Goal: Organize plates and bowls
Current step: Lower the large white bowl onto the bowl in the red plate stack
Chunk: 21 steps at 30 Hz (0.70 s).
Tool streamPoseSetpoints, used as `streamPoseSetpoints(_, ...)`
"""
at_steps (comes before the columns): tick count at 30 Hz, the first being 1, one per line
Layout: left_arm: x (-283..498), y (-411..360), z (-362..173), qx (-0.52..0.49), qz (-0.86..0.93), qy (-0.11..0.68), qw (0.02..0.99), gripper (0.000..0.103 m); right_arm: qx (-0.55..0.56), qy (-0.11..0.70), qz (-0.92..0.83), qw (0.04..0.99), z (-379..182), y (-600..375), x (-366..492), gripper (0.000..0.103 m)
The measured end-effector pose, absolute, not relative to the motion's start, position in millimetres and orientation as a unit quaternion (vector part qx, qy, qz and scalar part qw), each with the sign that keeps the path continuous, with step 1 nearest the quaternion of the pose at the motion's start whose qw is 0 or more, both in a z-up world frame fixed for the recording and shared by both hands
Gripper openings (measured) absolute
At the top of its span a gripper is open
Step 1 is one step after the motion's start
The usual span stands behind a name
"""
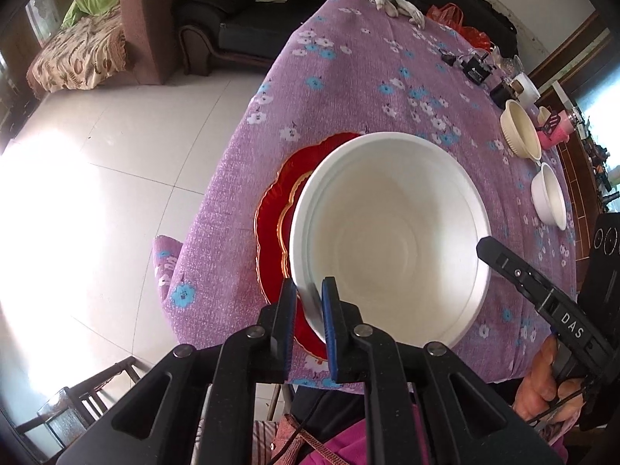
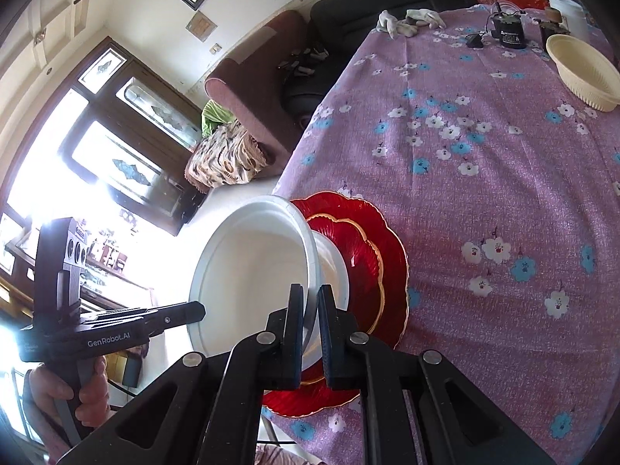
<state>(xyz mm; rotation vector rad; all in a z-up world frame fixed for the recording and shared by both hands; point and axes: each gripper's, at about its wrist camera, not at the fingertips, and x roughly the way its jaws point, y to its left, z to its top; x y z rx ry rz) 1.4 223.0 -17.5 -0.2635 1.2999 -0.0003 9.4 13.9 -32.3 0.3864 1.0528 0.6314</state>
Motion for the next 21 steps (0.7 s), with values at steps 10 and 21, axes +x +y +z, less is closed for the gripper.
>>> streamPoseSetpoints(10,2.4,231.7,-20.8,-0.132,0.006,0.606,0.785,0.019,0.187,0.506,0.289,0.791,-44.1,16.6,19.7,0.009)
streamPoseSetpoints(21,2.7,245.8,-11.8,-0.138,0.017,0.597,0.79,0.027,0.19,0.515,0.298,0.781,-46.3,14.6,25.3,0.012)
